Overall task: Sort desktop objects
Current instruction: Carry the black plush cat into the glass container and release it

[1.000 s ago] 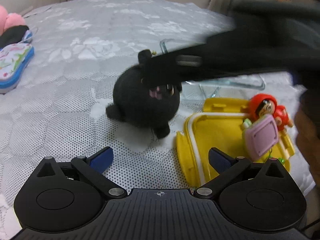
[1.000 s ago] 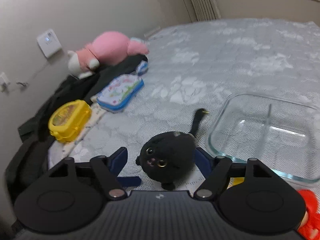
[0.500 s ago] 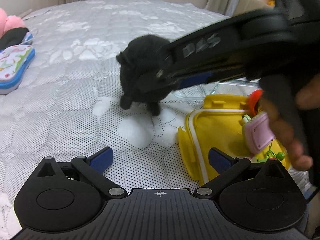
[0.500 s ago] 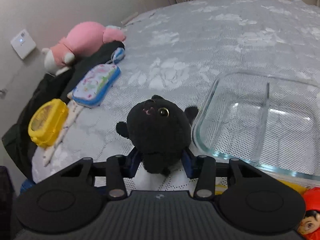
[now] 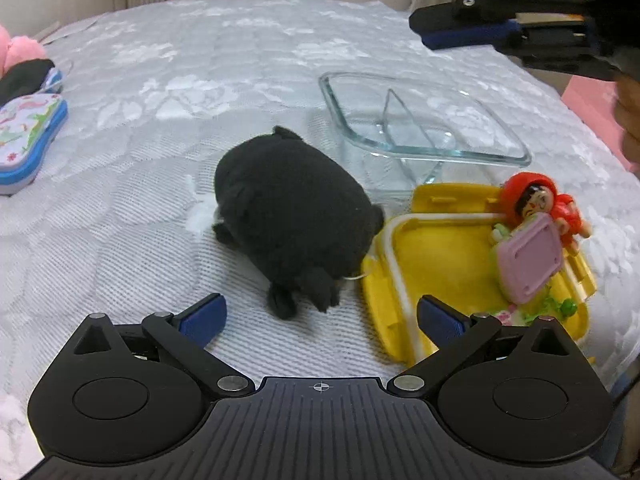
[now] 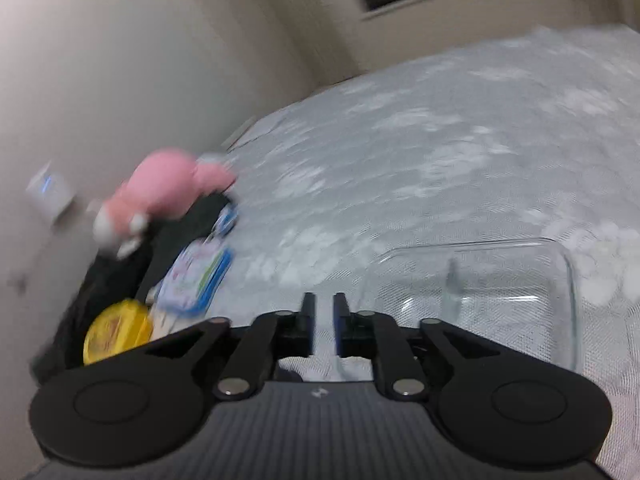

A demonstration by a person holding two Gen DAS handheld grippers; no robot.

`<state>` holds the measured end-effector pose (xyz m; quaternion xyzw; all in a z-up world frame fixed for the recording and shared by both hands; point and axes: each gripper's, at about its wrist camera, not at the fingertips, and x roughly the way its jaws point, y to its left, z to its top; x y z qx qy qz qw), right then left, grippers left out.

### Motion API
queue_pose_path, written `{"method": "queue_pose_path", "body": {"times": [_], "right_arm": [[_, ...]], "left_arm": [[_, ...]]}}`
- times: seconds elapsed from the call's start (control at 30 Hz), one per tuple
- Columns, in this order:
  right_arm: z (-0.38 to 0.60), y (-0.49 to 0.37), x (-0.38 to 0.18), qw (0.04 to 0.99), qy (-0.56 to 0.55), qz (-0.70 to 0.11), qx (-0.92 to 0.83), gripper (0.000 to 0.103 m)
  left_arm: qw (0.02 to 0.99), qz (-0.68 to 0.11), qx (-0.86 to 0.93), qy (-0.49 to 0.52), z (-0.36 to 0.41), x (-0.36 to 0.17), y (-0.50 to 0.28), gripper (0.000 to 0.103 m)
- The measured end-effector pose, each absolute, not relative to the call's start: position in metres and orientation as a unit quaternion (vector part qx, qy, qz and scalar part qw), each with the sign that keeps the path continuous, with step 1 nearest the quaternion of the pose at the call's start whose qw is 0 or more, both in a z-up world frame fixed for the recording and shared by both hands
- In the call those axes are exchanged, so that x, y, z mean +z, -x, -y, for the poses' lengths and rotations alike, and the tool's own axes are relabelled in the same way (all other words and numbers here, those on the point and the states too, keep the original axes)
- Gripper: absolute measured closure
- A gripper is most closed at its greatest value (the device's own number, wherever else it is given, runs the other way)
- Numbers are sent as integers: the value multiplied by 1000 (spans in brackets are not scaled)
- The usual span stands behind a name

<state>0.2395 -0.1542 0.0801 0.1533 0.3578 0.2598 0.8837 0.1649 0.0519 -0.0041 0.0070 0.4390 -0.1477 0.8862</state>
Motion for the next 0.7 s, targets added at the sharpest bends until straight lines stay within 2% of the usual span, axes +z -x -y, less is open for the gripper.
{"method": "queue_pose_path", "body": {"times": [0.07,0.17,0.23,0.4,0.43,0.47,0.57,0.7], "right_arm": [[136,-230,77,872,-112,-370,301,58],[102,-218,72,866,-18,-369,338,42],[82,-213,67,864,48,-365,342,38],[42,-220,38,844,116,-392,346,37],[34,-220,33,849,132,-385,336,38],[31,-221,30,856,141,-378,324,46],[36,-225,33,864,106,-379,314,51],[68,-235,61,876,8,-369,311,52]], "left_arm": [[884,-444,-144,1,-64,-5,-169,0],[878,-453,-153,26,-77,-6,-172,0],[880,-452,-141,26,-82,-5,-171,0],[882,-450,-139,15,-80,-5,-167,0],[882,-449,-139,12,-79,-5,-167,0],[883,-449,-140,9,-79,-4,-165,0],[883,-447,-143,8,-81,-3,-161,0],[884,-446,-139,21,-87,-2,-163,0]]}}
